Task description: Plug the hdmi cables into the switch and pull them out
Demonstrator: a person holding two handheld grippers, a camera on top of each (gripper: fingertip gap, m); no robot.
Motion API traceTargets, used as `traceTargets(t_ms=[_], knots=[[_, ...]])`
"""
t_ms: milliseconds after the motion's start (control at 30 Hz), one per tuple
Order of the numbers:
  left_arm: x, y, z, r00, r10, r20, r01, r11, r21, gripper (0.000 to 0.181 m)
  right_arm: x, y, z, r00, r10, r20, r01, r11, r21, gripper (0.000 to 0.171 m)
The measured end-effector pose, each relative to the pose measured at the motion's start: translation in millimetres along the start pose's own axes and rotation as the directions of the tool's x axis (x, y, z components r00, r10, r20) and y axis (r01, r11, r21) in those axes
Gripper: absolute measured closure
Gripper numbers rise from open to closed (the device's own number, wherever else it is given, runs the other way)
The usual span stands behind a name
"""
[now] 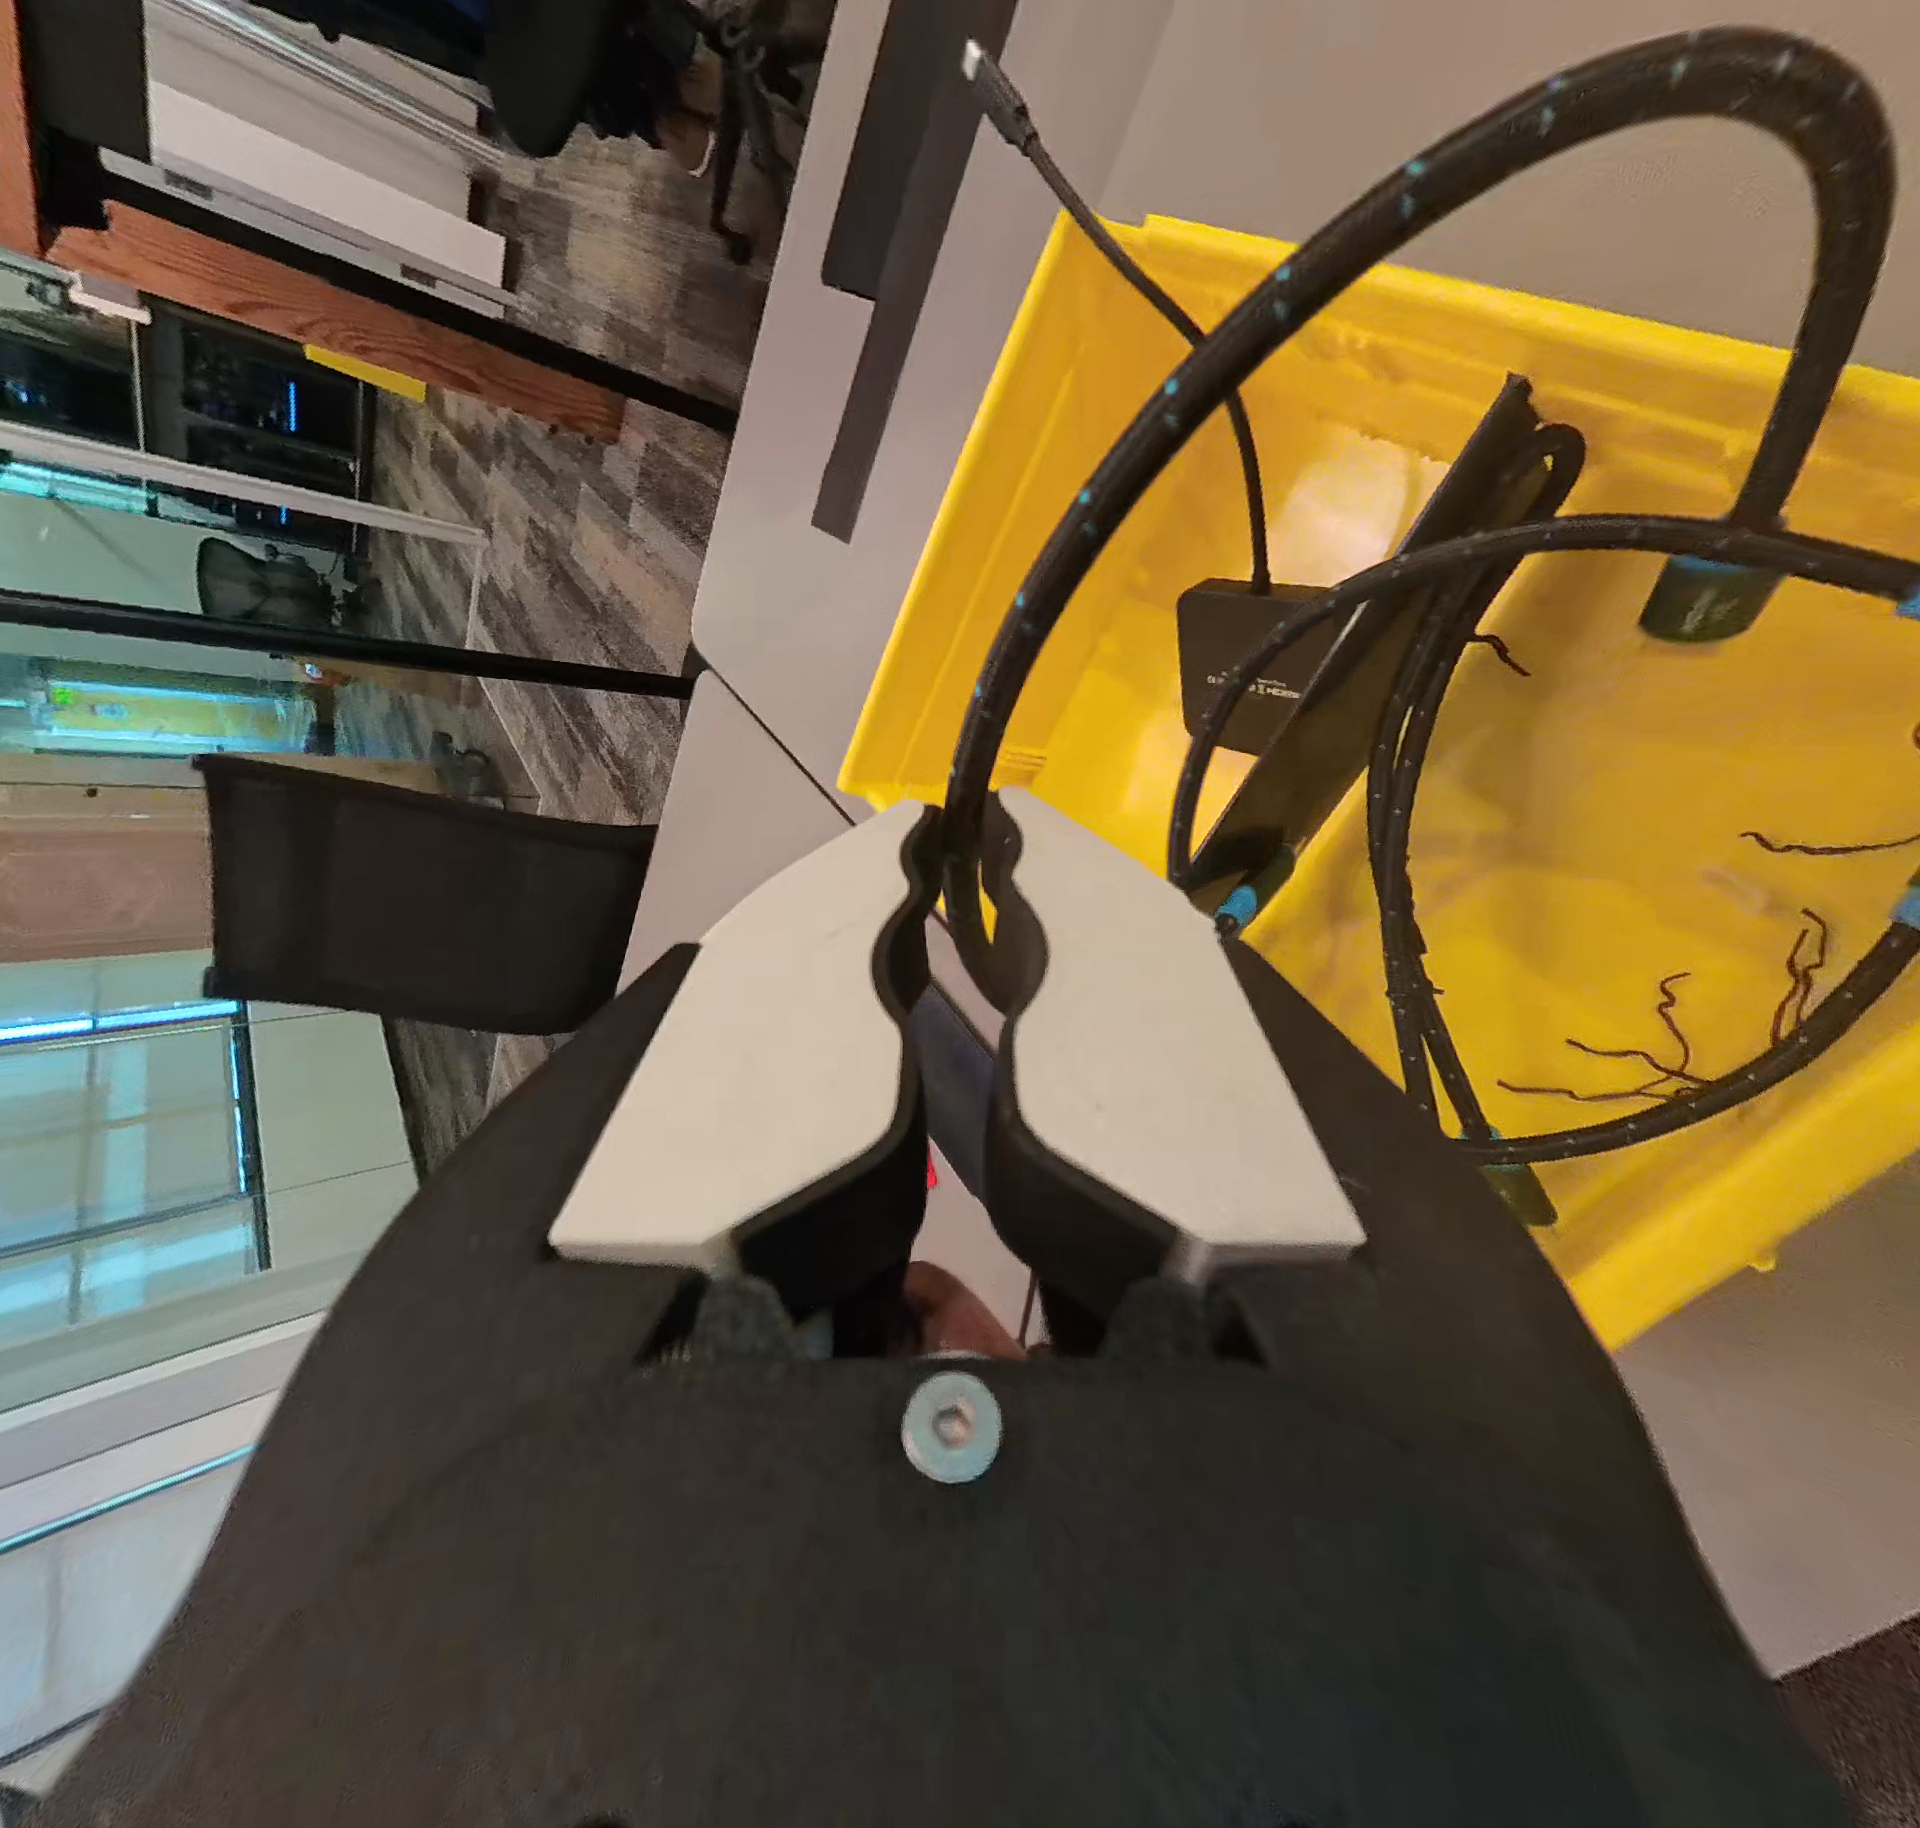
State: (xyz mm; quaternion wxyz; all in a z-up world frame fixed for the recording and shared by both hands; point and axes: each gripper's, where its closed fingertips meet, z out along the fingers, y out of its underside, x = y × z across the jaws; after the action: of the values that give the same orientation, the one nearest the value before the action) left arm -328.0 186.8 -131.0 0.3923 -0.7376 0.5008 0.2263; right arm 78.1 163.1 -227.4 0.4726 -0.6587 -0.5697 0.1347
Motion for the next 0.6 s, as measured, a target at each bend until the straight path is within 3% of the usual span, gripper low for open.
traceTargets(t_ms=[600], knots=[[-60, -16, -56, 0.951, -0.11, 0.288, 0.1, 0.994, 0.049, 0.175, 4, 3, 2, 1.0, 0.011, -0.025, -0.011, 1.0, -0.017, 0.153]])
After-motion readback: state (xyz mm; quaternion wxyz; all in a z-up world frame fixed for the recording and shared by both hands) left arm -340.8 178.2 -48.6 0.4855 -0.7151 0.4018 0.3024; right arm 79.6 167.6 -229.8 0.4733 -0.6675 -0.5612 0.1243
